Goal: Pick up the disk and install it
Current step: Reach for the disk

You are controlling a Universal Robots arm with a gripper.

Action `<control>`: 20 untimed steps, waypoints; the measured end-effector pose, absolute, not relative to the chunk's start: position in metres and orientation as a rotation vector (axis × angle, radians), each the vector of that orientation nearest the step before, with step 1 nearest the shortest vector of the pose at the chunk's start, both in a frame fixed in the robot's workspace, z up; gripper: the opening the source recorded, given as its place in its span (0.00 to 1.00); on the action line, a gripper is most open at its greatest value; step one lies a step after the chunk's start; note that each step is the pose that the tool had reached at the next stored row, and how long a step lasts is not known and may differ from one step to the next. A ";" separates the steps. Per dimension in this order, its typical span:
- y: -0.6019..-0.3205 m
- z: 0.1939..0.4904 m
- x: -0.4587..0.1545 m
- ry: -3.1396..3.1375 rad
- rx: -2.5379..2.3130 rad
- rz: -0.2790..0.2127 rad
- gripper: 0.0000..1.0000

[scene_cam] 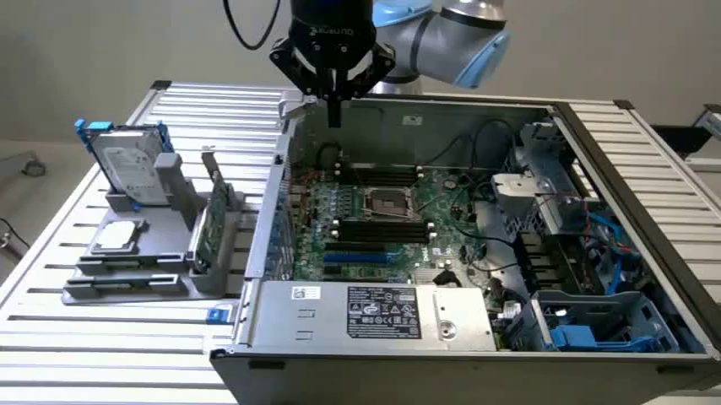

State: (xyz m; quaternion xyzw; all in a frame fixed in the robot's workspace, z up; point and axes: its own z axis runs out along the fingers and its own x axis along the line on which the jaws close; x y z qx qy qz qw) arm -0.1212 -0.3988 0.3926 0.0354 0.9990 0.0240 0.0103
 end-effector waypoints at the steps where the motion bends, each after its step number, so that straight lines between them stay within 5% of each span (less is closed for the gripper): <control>1: -0.399 0.393 -0.121 3.118 0.110 0.075 0.11; 20: -0.399 0.393 -0.149 3.118 0.110 0.075 0.11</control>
